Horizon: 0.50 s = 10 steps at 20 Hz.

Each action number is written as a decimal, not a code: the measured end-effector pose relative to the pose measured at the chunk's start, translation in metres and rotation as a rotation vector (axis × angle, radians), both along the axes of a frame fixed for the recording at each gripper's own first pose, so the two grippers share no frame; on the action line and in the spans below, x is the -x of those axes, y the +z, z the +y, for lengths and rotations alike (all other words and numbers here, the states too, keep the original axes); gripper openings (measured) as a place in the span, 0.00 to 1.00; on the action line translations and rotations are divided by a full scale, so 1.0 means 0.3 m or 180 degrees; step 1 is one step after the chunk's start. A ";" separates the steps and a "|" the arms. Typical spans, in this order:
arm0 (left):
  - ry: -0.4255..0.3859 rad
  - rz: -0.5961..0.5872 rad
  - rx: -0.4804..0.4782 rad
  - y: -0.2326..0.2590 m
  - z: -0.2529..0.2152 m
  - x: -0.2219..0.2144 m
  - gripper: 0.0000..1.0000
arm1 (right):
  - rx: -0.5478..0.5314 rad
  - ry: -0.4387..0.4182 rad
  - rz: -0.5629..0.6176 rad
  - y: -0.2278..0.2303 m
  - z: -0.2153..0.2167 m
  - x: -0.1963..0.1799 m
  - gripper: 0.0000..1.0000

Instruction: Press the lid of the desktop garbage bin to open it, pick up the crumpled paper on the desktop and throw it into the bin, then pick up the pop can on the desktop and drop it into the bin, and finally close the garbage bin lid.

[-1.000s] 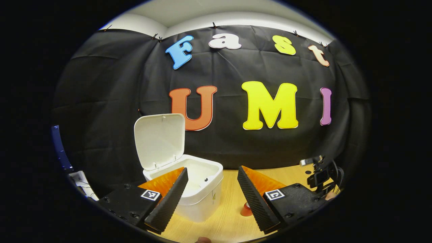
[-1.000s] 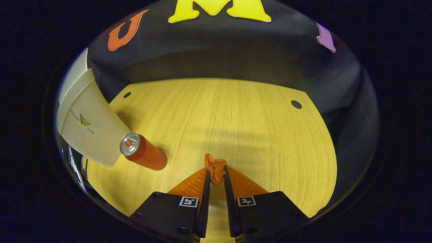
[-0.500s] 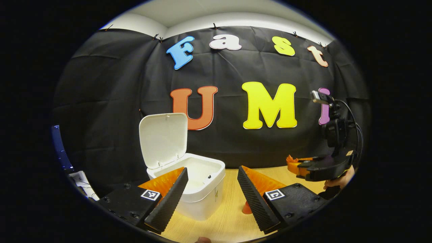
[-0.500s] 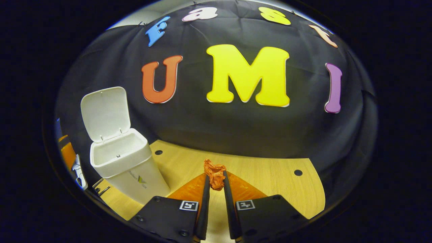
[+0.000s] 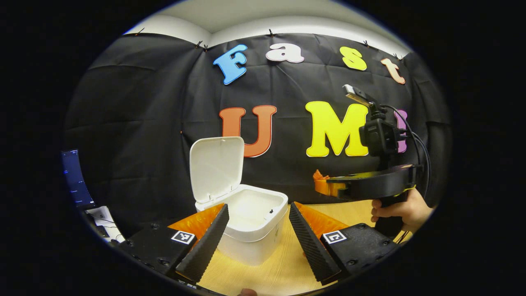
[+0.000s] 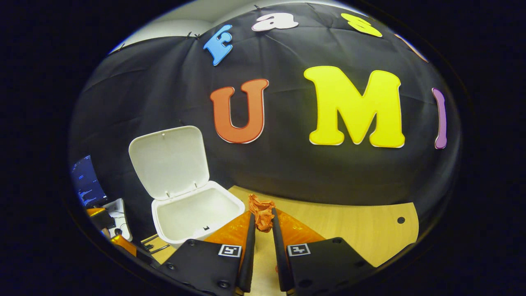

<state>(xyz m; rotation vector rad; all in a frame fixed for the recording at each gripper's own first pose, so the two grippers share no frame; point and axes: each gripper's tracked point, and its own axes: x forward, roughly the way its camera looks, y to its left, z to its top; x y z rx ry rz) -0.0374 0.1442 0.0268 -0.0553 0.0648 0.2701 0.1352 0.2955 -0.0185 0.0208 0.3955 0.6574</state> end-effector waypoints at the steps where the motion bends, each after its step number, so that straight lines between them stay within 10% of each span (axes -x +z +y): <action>1: 0.0001 -0.0008 0.0009 0.002 0.003 0.007 0.96 | -0.0013 0.0071 0.0003 0.006 0.040 0.006 0.26; 10: 0.0140 -0.0009 0.0070 0.007 0.036 0.060 0.96 | 0.0106 0.0509 -0.0086 -0.036 0.313 0.043 0.32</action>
